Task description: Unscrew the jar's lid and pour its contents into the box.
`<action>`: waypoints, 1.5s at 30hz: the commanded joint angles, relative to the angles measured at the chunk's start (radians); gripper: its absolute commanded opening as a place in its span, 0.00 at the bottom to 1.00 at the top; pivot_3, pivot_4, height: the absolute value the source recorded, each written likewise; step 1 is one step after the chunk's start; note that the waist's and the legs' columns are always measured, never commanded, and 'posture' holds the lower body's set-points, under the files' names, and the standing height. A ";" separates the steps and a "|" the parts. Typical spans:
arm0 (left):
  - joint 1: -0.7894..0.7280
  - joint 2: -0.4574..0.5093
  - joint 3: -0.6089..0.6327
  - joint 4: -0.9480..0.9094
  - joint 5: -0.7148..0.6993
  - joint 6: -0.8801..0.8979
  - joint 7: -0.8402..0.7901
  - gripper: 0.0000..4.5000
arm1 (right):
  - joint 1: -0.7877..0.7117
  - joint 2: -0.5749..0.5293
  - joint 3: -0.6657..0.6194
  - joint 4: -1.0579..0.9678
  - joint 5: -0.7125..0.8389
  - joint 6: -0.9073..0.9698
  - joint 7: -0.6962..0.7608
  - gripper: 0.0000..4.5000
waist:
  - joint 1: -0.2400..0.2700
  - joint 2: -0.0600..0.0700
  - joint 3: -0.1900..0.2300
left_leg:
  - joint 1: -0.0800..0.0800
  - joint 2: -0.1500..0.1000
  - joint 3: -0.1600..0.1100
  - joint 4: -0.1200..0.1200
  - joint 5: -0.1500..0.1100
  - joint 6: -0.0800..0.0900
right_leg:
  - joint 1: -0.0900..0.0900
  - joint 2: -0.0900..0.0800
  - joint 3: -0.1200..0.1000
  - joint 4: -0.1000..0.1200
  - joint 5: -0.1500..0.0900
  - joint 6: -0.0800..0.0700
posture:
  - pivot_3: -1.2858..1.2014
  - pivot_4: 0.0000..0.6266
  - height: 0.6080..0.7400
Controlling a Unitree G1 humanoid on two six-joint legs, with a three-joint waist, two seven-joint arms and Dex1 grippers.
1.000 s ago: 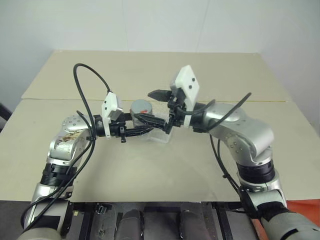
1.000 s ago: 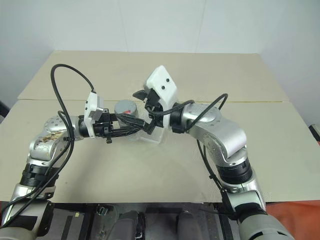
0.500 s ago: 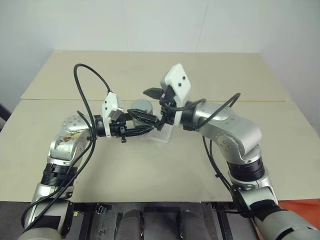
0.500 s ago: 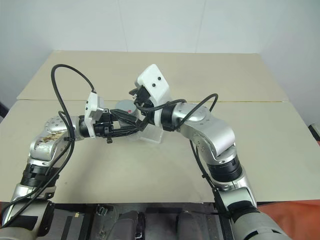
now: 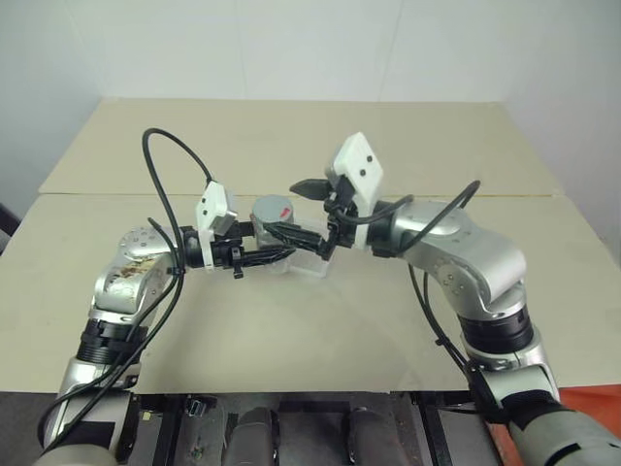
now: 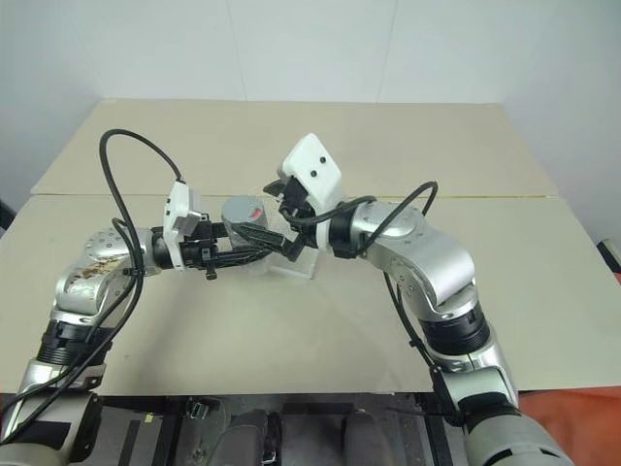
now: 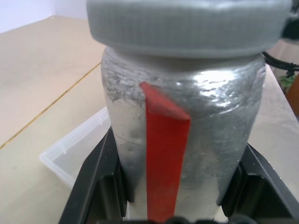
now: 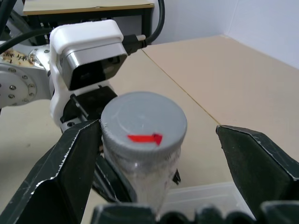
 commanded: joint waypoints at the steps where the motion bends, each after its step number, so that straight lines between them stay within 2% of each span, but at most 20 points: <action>1: 0.000 0.017 0.027 -0.061 -0.027 -0.007 -0.018 0.45 | 0.005 -0.031 -0.075 -0.002 -0.009 -0.022 -0.010 1.00 | 0.000 0.000 0.000 | 0.000 0.000 0.000 0.000 0.000 0.000 | 0.000 0.000 0.000 0.000 0.000 0.000 | 0.52 0.24 1.00; 17: 0.018 0.019 0.030 -0.076 -0.025 -0.003 -0.030 0.45 | 0.028 -0.061 -0.116 -0.018 0.008 -0.023 0.011 1.00 | 0.000 0.000 0.000 | 0.000 0.000 0.000 0.000 0.000 0.000 | 0.000 0.000 0.000 0.000 0.000 0.000 | 0.52 0.24 1.00; 22: 0.002 0.002 0.032 -0.036 -0.007 -0.017 -0.007 0.45 | 0.046 -0.112 -0.139 -0.056 0.057 -0.012 0.073 1.00 | 0.003 0.000 0.000 | 0.000 0.000 0.000 0.000 0.000 0.000 | 0.000 0.000 0.000 0.000 0.000 0.000 | 0.52 0.24 1.00; 26: -0.036 -0.045 0.004 0.014 0.037 -0.043 0.041 0.45 | 0.034 -0.082 -0.126 -0.075 0.087 -0.007 0.062 1.00 | 0.002 0.000 0.000 | 0.000 0.000 0.000 0.000 0.000 0.000 | 0.000 0.000 0.000 -0.001 0.000 0.000 | 0.52 0.24 1.00; 33: -0.070 -0.102 -0.022 0.060 0.069 -0.071 0.060 0.45 | -0.022 0.044 -0.074 -0.044 0.046 -0.006 -0.051 1.00 | -0.002 0.000 0.000 | 0.000 0.000 0.000 0.000 0.000 0.000 | 0.000 0.000 0.000 0.000 0.000 0.000 | 0.52 0.24 1.00; 37: -0.080 -0.114 -0.023 0.067 0.072 -0.077 0.053 0.45 | -0.039 0.091 -0.048 -0.023 0.012 0.005 -0.112 1.00 | -0.001 0.000 0.000 | 0.000 0.000 0.000 0.000 0.000 0.000 | 0.000 0.000 0.000 0.002 0.000 0.000 | 0.52 0.24 1.00; 45: -0.075 -0.108 -0.020 0.049 0.064 -0.070 0.041 0.45 | -0.040 0.116 0.017 0.021 -0.068 -0.027 -0.134 1.00 | 0.000 0.000 0.000 | 0.000 0.000 0.000 0.000 0.000 0.000 | 0.000 0.000 0.000 0.003 0.000 0.000 | 0.52 0.24 1.00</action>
